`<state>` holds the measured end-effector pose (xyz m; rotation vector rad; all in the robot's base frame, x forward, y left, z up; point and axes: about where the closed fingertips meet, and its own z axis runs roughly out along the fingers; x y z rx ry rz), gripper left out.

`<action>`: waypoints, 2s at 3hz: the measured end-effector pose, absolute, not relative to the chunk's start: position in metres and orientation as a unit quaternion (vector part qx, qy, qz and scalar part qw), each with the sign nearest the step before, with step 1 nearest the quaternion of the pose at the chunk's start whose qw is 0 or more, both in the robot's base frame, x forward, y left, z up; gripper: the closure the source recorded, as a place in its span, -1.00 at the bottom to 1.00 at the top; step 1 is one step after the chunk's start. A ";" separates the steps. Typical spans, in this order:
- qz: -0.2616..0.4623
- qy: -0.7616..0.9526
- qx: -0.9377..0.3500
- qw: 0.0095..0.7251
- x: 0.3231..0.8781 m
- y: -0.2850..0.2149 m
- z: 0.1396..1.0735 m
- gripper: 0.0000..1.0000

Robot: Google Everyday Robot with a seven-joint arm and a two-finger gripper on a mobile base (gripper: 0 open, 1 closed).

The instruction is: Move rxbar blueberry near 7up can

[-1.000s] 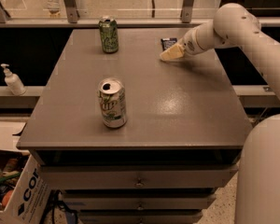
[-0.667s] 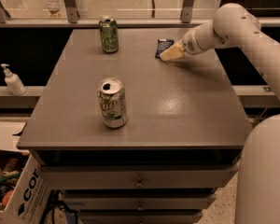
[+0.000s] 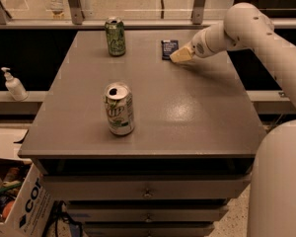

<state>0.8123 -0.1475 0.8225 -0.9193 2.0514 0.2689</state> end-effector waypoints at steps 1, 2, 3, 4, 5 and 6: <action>0.108 0.820 -0.368 0.425 0.812 -0.148 0.823 1.00; 0.118 0.801 -0.371 0.454 0.806 -0.151 0.848 1.00; 0.129 0.782 -0.374 0.482 0.798 -0.157 0.875 1.00; 0.144 0.771 -0.376 0.494 0.789 -0.163 0.895 1.00; 0.161 0.774 -0.389 0.474 0.768 -0.169 0.901 1.00; 0.179 0.773 -0.420 0.440 0.732 -0.169 0.899 1.00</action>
Offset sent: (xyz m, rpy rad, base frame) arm -0.0207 -0.0169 0.0802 0.1121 -0.1714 0.0574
